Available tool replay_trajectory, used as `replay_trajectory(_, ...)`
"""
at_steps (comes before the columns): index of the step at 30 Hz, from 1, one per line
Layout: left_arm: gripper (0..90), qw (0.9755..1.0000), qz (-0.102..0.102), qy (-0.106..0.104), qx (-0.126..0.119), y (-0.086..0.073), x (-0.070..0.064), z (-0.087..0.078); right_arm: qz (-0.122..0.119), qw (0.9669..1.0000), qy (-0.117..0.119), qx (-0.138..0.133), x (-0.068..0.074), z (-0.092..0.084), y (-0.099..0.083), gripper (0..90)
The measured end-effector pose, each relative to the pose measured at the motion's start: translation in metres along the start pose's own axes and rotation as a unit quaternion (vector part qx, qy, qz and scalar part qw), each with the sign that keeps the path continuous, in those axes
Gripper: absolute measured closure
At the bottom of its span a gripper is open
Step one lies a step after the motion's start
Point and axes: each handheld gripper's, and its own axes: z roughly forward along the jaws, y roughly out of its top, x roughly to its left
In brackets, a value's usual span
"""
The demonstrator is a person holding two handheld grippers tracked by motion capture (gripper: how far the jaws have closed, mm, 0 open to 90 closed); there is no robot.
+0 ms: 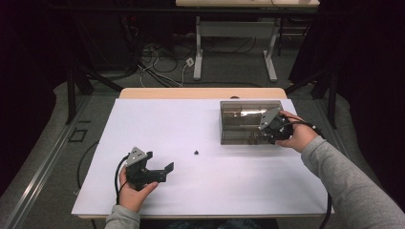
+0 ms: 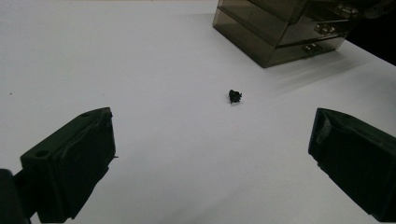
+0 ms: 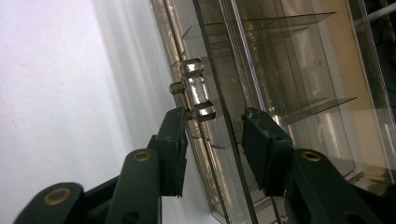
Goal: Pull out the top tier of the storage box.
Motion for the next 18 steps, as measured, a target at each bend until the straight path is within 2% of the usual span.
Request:
replay_trajectory(12,0.9,1.0000,0.000,0.000,0.003,-0.0002,0.0004,0.0003,-0.031,0.9995,-0.006,0.010,-0.0004,0.0018,-0.0014,70.4)
replay_trajectory(13,0.9,1.0000,0.000,0.000,0.002,-0.0002,0.0004,0.0003,-0.024,0.9997,-0.005,0.007,0.0005,0.0022,-0.0019,70.7)
replay_trajectory(16,0.8,1.0000,0.000,0.000,0.002,-0.0002,0.0005,0.0003,-0.037,0.9993,-0.006,0.008,-0.0009,0.0012,-0.0016,72.6)
replay_trajectory(18,0.9,1.0000,0.000,0.000,0.003,-0.0002,0.0004,0.0004,-0.042,0.9990,-0.007,0.010,-0.0011,0.0005,-0.0019,77.0)
